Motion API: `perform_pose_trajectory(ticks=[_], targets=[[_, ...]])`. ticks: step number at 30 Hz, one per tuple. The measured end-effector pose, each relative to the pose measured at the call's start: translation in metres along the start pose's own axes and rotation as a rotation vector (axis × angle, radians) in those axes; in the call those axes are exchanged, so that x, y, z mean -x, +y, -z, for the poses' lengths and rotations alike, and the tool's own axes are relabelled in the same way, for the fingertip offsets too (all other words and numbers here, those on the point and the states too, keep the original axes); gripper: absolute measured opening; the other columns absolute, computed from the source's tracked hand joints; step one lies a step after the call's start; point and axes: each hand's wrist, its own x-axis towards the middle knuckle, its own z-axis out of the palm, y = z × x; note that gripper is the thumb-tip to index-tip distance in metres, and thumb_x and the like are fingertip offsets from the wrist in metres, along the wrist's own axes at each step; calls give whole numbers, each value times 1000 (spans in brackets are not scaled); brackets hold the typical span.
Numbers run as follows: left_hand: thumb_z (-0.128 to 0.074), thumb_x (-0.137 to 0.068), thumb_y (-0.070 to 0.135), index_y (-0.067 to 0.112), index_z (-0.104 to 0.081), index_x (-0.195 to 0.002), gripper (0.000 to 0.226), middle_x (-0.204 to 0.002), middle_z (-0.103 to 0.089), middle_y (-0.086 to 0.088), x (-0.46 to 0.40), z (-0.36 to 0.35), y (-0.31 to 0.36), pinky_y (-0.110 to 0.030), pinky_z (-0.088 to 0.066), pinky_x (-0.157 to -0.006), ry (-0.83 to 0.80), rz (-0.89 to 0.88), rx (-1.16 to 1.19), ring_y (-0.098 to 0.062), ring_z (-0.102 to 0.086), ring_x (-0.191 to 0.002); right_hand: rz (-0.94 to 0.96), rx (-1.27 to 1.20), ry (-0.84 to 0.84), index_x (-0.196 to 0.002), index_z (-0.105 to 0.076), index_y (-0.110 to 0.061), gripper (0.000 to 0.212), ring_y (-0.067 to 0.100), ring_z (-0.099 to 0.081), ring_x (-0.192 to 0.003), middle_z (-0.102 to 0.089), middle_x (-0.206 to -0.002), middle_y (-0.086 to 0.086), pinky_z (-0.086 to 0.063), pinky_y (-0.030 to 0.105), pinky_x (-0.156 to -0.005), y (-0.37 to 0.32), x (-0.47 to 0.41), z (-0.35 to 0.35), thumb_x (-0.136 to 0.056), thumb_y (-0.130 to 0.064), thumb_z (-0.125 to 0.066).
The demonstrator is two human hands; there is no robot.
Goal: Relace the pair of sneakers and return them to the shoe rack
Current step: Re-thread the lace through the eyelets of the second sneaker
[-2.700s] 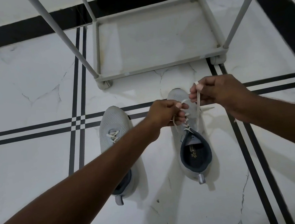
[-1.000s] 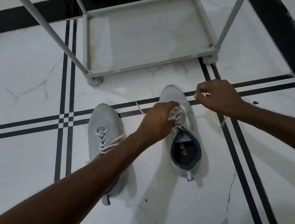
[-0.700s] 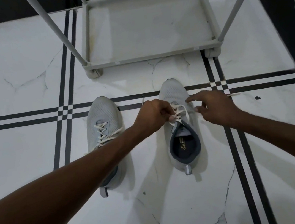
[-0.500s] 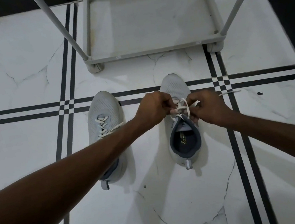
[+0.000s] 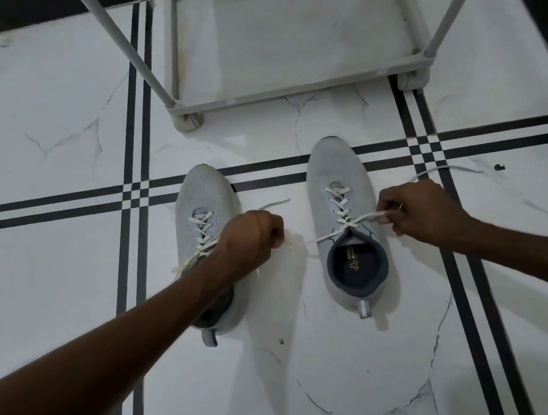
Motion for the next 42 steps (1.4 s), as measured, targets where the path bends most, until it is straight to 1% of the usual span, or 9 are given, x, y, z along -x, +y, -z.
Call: perform_pose_trajectory(ticks=[5, 9, 13, 17, 23, 26, 33, 39, 42], targets=[[-84, -74, 32, 14, -72, -97, 32, -90, -76, 1, -7, 1, 40, -25, -51, -78, 42, -13, 339, -13, -69, -84, -142, -326, 42, -83, -70, -17, 10, 17, -74, -59, -74, -75, 3, -63, 42, -66, -18, 3, -19, -83, -8, -74], [-81, -76, 21, 12, -72, -82, 14, -81, -74, 0, -6, -1, 43, -28, -50, -74, 91, 66, 384, -13, -63, -74, -135, -359, 37, -87, -73, -16, 12, 15, -75, -67, -76, -86, 5, -59, 20, -59, -28, 3, -20, -84, -5, -73], [-75, -81, 19, 14, -72, -81, 6, -74, -67, 6, -2, 2, 43, -24, -44, -68, 156, 90, 392, -9, -59, -70, 67, -88, 107, -103, -73, -25, 19, 8, -68, -68, -70, -101, -12, -49, 24, -69, -42, 2, -15, -85, -17, -73], [-73, -82, 13, 13, -74, -86, 5, -83, -75, -1, -4, 3, 43, -27, -49, -73, 150, 84, 382, -14, -65, -77, 172, -66, 15, -93, -76, -23, 16, -2, -60, -62, -75, -88, -9, -53, 27, -68, -58, -4, -12, -82, -13, -74], [-79, -76, 12, 14, -77, -85, 9, -84, -78, 0, -4, 7, 40, -22, -47, -69, 131, 39, 326, -12, -68, -76, 163, -32, 10, -85, -70, -18, 9, 8, -61, -63, -64, -70, -9, -53, 31, -67, -63, -3, -8, -88, -10, -67], [-76, -79, 13, 16, -77, -86, 8, -89, -78, 0, -5, 6, 43, -24, -44, -68, 168, 16, 248, -15, -68, -81, 178, -22, 1, -87, -68, -13, 8, 17, -65, -62, -69, -70, 1, -56, 37, -66, -69, -2, -7, -89, -7, -63], [-61, -78, 5, 15, -73, -88, 19, -94, -75, -3, 2, 5, 39, -35, -52, -75, 152, -38, 76, -24, -68, -89, 279, 72, -32, -66, -60, -10, 21, 15, -59, -61, -61, -62, -4, -51, 32, -59, -57, -7, -9, -74, 8, -64], [-61, -78, 1, 11, -74, -91, 21, -93, -78, -5, 7, 0, 33, -38, -56, -79, 87, -9, 135, -23, -72, -91, 302, 133, -37, -63, -50, -16, 28, 21, -55, -61, -55, -60, -4, -49, 36, -59, -50, -6, -20, -72, 8, -62], [-68, -81, 5, 8, -76, -88, 12, -87, -78, -6, 2, 2, 25, -28, -54, -75, 66, -28, 189, -19, -73, -83, 242, 104, -68, -66, -57, -16, 23, 9, -59, -59, -64, -63, -5, -48, 30, -56, -46, -10, -16, -78, 3, -64]])
